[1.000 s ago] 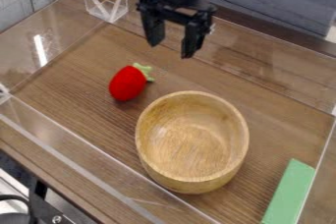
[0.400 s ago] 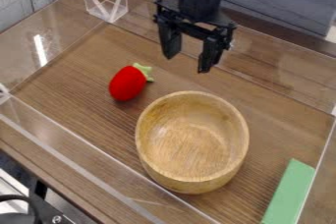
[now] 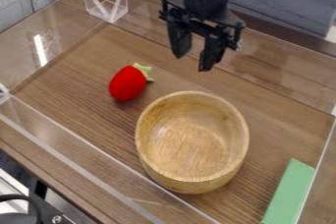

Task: Move the red object to the left side of the table

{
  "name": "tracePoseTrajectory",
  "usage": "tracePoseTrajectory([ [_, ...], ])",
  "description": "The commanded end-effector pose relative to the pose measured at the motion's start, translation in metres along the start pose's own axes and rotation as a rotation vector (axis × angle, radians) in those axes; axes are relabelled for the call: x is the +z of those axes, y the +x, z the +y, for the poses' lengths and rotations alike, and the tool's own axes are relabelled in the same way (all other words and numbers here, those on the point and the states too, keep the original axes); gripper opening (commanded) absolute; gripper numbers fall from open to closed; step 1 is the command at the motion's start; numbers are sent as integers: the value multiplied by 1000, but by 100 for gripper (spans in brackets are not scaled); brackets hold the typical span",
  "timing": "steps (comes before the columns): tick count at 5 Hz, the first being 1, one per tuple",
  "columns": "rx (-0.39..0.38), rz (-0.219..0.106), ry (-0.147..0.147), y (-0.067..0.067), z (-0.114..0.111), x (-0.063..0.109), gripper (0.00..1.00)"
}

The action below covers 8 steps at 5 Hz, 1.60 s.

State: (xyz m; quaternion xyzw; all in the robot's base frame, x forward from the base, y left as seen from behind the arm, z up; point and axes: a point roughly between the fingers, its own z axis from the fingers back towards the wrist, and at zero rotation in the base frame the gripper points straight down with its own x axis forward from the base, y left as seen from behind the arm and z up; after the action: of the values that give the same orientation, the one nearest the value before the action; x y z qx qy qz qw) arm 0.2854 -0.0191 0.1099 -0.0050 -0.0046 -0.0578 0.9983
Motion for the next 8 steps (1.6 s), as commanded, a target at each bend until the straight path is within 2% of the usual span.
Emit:
tracePoseTrajectory([
  [1,-36,-53,14,8,-6,3,100],
  [2,-59,-55,18,14,-8,-7,100],
  [4,10,-68,33,10,0,-20,100],
  [5,-14,-75,33,17,5,-17,100],
  [6,13,-76,25,11,17,-18,100],
  [7,42,-77,18,5,28,-19,0],
  [8,21,-113,6,5,43,-4,0],
])
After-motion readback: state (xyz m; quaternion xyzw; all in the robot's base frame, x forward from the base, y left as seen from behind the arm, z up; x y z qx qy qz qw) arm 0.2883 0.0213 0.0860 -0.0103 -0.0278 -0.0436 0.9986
